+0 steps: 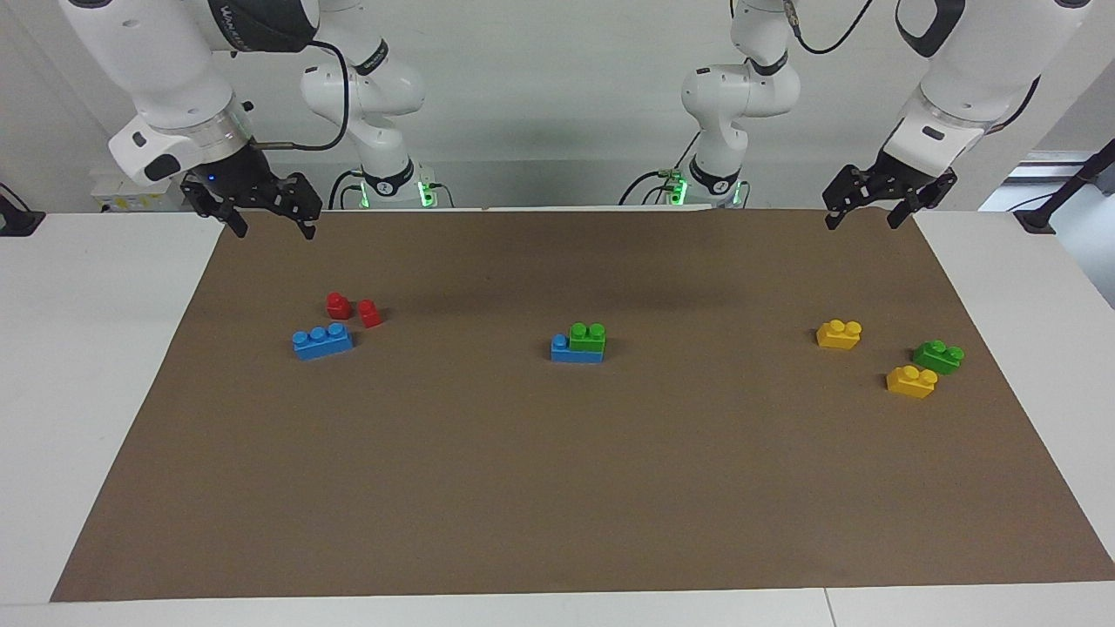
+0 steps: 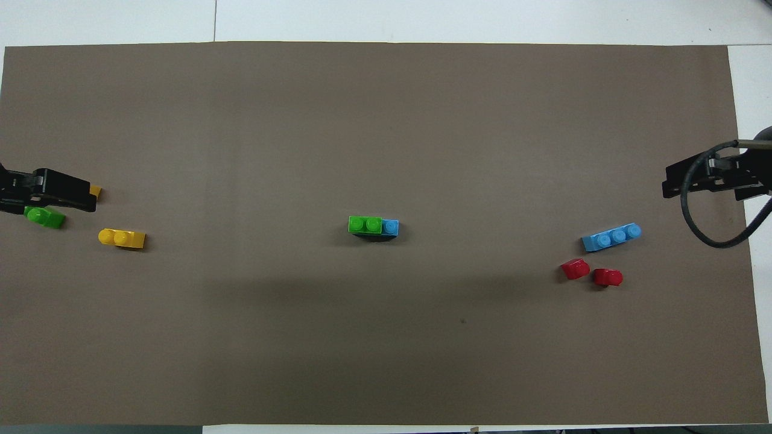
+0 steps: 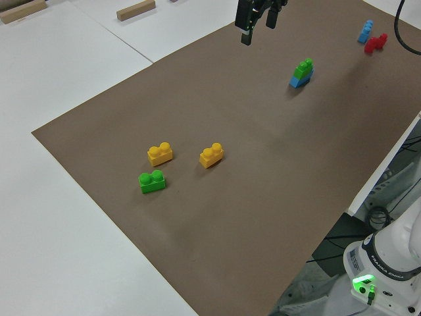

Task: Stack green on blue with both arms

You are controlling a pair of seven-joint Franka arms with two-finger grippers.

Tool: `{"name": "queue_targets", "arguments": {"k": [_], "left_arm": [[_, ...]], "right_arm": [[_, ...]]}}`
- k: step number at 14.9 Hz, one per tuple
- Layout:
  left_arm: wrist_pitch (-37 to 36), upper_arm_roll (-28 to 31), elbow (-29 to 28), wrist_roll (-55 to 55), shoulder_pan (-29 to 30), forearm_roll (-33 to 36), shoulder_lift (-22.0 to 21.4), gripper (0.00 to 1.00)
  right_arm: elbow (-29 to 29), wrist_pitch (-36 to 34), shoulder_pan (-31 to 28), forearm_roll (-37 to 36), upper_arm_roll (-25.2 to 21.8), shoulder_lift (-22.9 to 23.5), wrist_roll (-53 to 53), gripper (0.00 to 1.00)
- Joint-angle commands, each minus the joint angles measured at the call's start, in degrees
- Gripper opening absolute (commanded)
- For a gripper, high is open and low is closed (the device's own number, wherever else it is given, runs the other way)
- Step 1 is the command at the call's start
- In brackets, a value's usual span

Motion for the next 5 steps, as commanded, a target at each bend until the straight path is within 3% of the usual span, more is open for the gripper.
{"name": "queue_targets", "arguments": {"k": [1,5], "left_arm": [[-0.5,0.1,-1.9,1.3,0.5,-1.2,-1.7,1.00],[-0.8,0.1,-2.4,1.4,0.5,-1.3,-2.0,1.00]], "right_arm": [[0.8,-0.2,-0.8,-0.7,0.6,0.4,-0.2,1.00],[0.8,0.0,-0.9,-0.8,0.6,0.4,-3.0,1.00]]}}
